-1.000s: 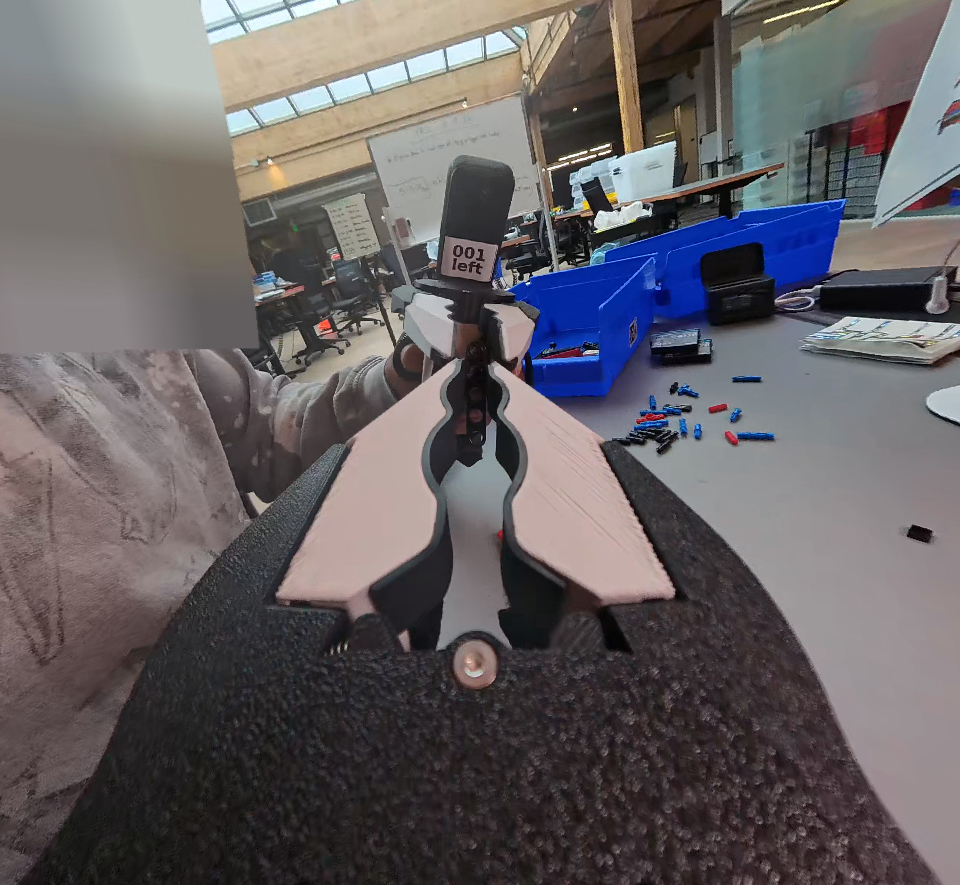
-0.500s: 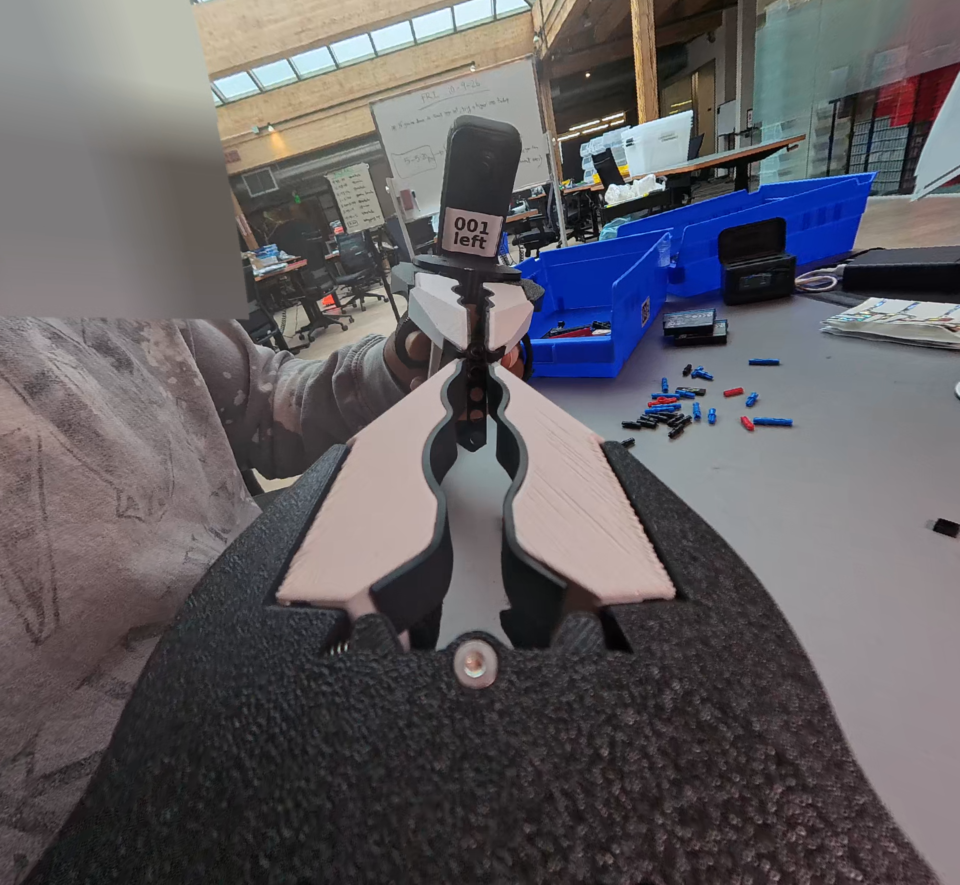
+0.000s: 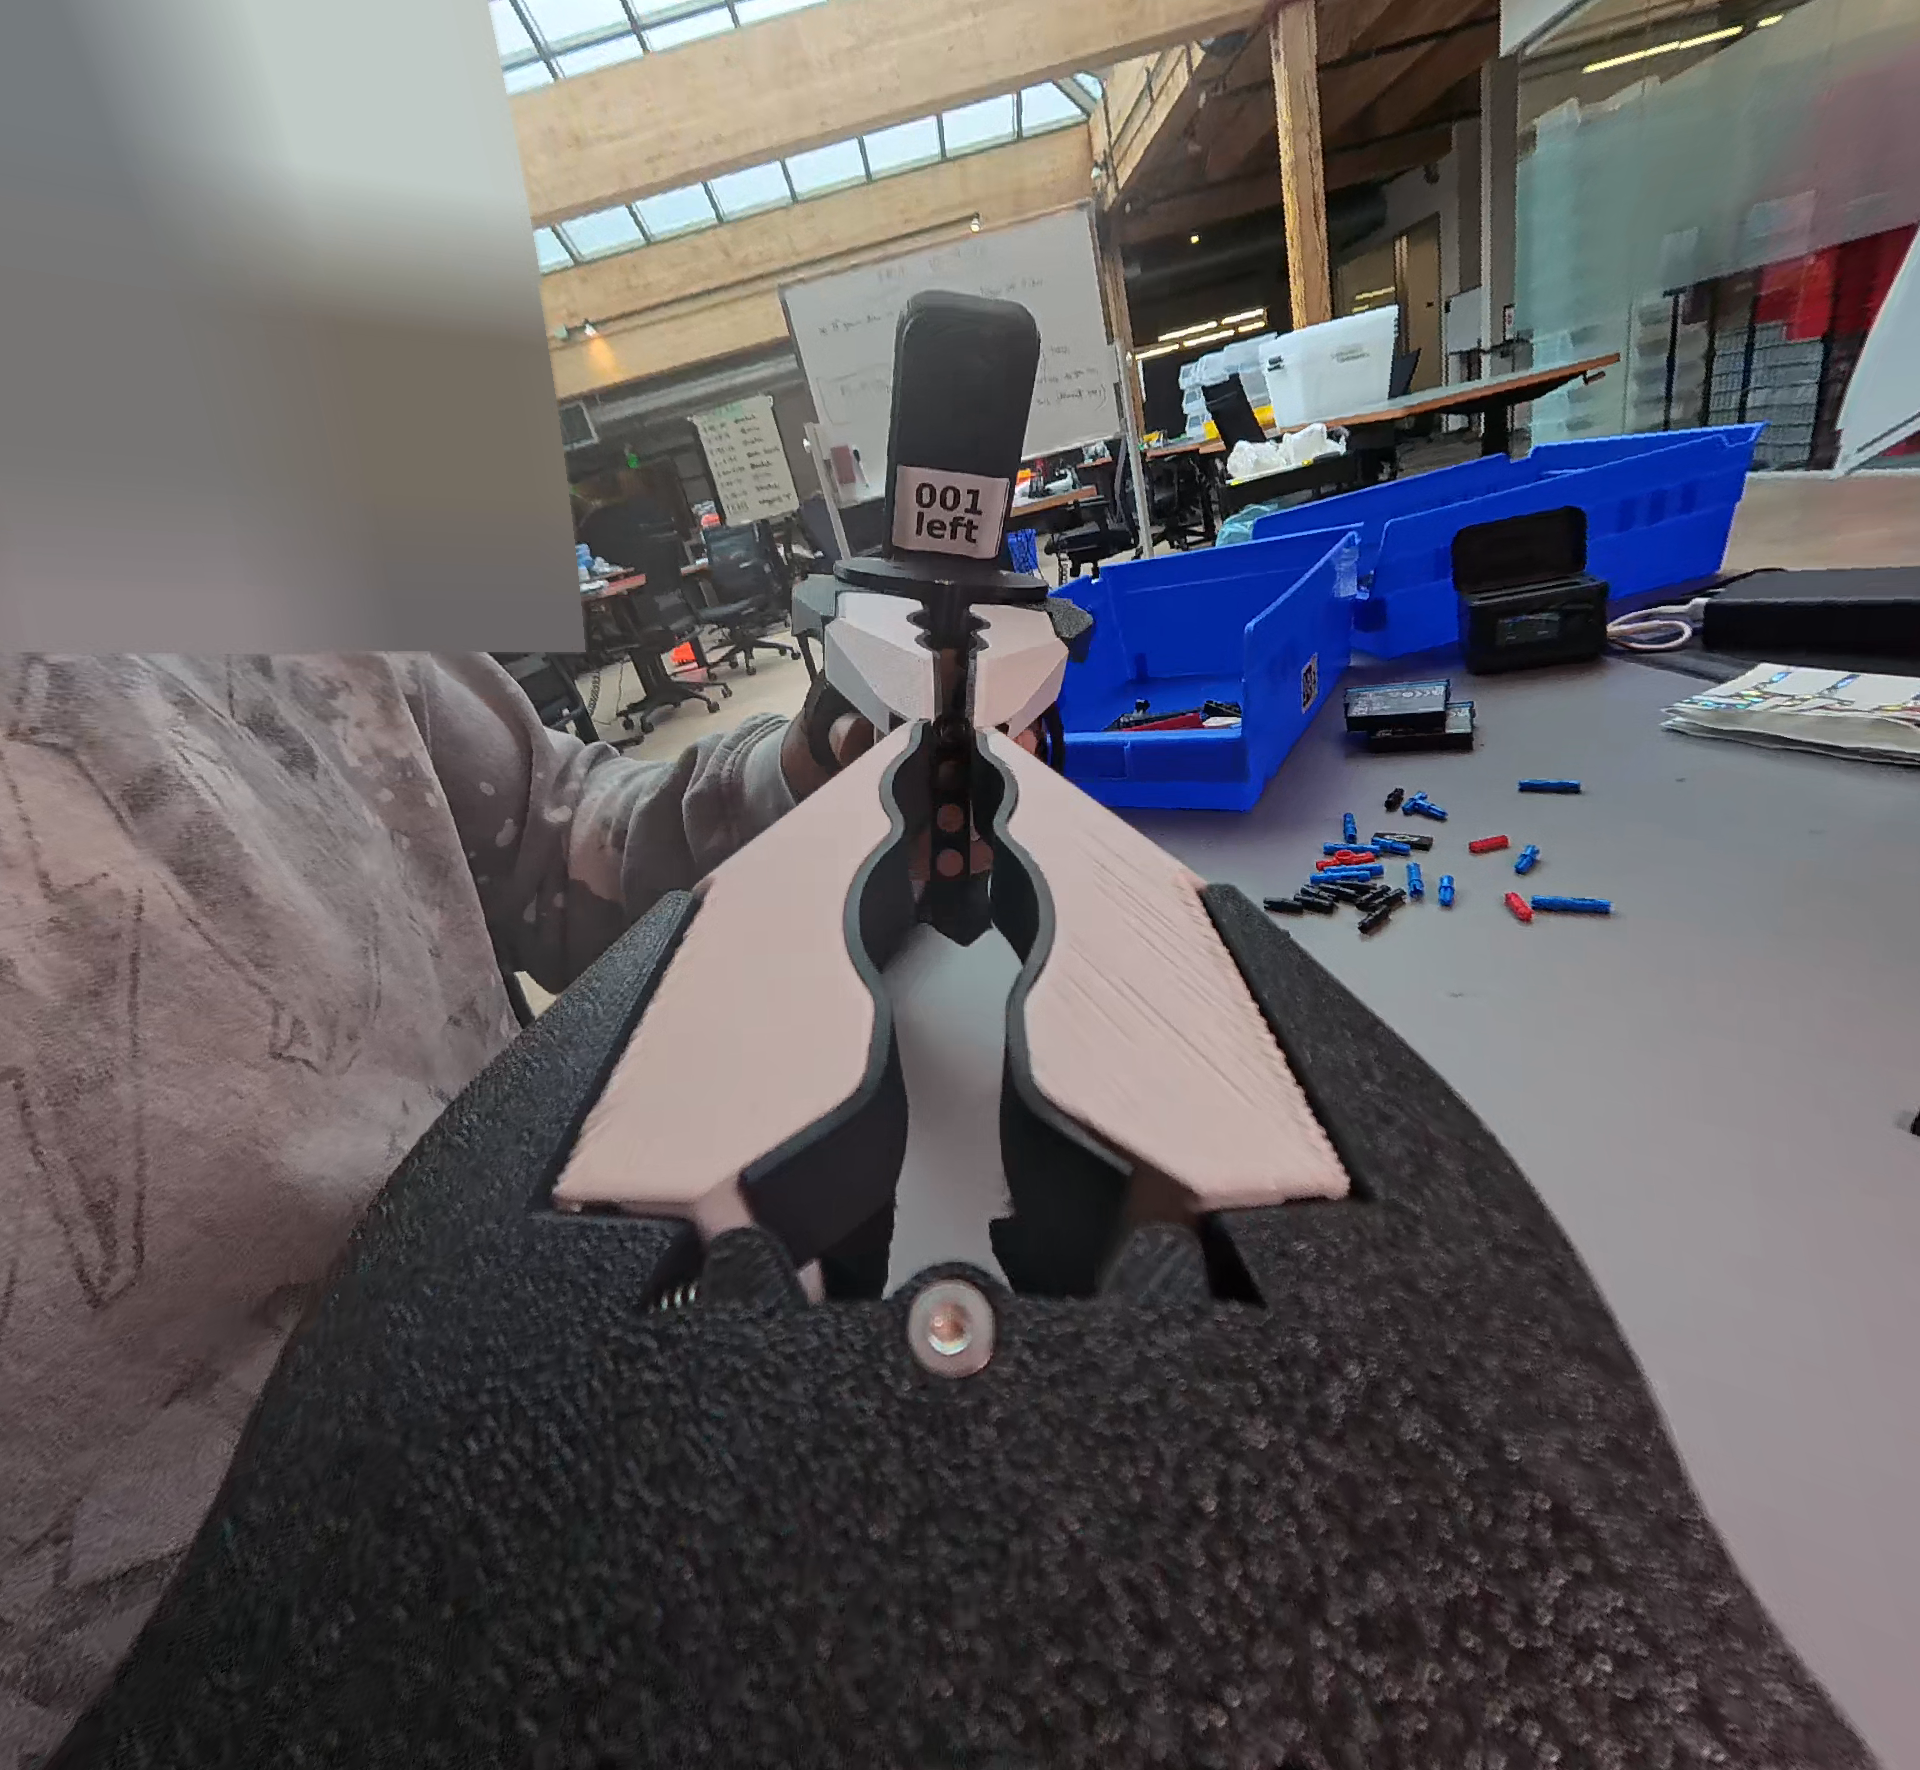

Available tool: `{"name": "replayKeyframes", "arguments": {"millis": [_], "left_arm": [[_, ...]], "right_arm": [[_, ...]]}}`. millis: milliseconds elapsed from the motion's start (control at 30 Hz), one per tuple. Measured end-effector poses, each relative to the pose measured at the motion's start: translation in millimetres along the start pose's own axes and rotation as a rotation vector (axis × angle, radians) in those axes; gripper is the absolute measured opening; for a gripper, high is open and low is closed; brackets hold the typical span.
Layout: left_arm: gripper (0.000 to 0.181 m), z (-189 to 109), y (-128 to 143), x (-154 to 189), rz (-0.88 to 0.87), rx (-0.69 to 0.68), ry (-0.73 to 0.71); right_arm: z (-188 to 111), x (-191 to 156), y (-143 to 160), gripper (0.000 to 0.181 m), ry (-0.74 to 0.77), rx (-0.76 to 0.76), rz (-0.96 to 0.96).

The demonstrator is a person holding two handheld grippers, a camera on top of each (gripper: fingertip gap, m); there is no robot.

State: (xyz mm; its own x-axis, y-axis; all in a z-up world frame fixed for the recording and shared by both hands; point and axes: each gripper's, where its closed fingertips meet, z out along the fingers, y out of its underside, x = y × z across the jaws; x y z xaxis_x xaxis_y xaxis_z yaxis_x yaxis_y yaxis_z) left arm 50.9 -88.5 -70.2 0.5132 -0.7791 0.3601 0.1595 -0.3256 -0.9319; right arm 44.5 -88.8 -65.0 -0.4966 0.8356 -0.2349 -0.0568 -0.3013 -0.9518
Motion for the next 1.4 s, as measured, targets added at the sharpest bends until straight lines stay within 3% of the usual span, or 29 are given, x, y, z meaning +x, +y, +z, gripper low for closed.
{"name": "replayKeyframes", "arguments": {"millis": [67, 167, 267, 400, 500, 600, 733, 867, 933, 1033, 1167, 1267, 1400], "left_arm": [[0.000, -0.3, -3.7, 0.7, -0.003, 0.021, 0.006], [0.001, -24.0, -10.6, -16.7, -0.004, 0.075, -0.087], [0.002, -40.0, 2.4, -46.8, -0.010, 0.003, -0.237], [0.002, -78.3, 40.3, -126.3, 0.076, -0.329, -0.710], [0.002, -119.4, 65.8, -167.0, 0.102, -0.487, -0.986], [0.003, -141.3, 80.2, -188.5, 0.112, -0.583, -1.120], [0.008, -151.0, 81.9, -201.2, 0.114, -0.615, -1.173], [0.025, -129.0, 67.2, -188.7, 0.090, -0.474, -1.061], [0.035, -96.4, 56.8, -165.5, 0.034, -0.344, -0.851], [0.034, -44.8, 39.1, -111.1, -0.087, -0.152, -0.458], [0.032, 1.2, 31.0, -51.0, -0.197, -0.047, -0.091], [0.027, 19.2, 26.9, -31.2, -0.231, -0.019, 0.019], [0.005, 18.2, 22.1, -31.4, -0.254, -0.011, 0.040]], "right_arm": [[-0.4, -0.1, -4.1, 0.006, -0.011, 0.033, 0.020], [-49.7, 29.9, -66.3, 0.005, 0.075, 0.346, 0.116], [-60.6, 38.2, -62.6, 0.005, 0.174, 0.278, 0.025], [-39.6, 38.7, -40.6, 0.006, 0.176, 0.148, 0.010], [-33.0, 36.8, -26.3, 0.006, 0.157, 0.079, 0.008], [-26.7, 36.2, -10.6, 0.007, 0.146, 0.023, 0.053], [-20.9, 39.2, 5.6, 0.007, 0.166, -0.039, 0.081], [-20.4, 44.1, 9.3, 0.007, 0.188, -0.037, 0.124], [-21.0, 47.5, 7.7, 0.007, 0.191, -0.010, 0.176], [-20.5, 50.2, 5.2, 0.007, 0.172, 0.042, 0.283], [-12.9, 45.7, 4.7, 0.006, 0.120, 0.086, 0.365], [-4.0, 39.8, 11.9, 0.007, 0.108, 0.050, 0.339], [0.6, 35.2, 14.0, 0.008, 0.101, 0.025, 0.305]]}}
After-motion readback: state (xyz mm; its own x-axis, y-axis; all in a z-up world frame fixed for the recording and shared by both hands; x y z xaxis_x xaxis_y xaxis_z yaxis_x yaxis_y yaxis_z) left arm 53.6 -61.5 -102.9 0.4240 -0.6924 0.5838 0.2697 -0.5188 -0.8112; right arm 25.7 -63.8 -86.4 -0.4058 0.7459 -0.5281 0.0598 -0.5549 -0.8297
